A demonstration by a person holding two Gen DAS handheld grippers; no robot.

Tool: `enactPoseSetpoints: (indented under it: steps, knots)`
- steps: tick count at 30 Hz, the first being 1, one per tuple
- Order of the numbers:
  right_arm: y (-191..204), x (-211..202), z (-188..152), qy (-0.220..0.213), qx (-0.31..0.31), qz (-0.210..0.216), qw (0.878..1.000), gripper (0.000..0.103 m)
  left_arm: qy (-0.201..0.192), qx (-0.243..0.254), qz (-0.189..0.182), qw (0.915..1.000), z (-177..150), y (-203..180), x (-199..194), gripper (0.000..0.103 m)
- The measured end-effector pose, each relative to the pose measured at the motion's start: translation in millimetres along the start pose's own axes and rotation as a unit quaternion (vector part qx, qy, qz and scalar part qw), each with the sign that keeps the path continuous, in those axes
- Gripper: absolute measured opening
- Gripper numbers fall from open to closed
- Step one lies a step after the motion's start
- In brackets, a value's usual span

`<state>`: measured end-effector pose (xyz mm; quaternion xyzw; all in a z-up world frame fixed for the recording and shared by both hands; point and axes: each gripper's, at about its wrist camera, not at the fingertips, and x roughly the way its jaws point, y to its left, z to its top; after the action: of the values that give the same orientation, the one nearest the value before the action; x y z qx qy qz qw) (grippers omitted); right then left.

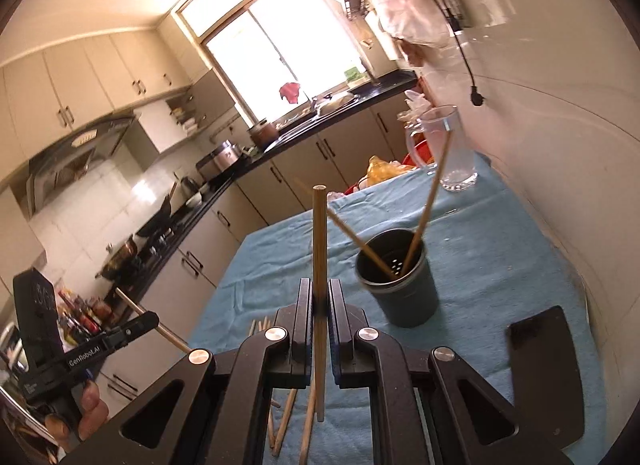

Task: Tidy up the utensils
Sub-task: 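Lift both chopsticks upright and carry them over the black holder cup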

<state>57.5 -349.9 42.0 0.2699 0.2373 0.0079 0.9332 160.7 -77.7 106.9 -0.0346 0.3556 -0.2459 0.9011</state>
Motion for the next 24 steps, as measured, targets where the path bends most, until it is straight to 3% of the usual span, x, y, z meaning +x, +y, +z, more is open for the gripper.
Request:
enactPoseSetpoints:
  steps: [15,24]
  knots:
    - [-36.5,-55.3,40.4,-0.068,0.040,-0.016,0.997,0.007,-0.008,0.032,-0.052,0.9981,40.6,-54.6,4.8,0.006]
    - [-45.5,-62.1,79.3,-0.098,0.057,-0.010,0.994,0.007,-0.032,0.039,-0.070,0.9963,82.1,-84.3,4.8,0.006]
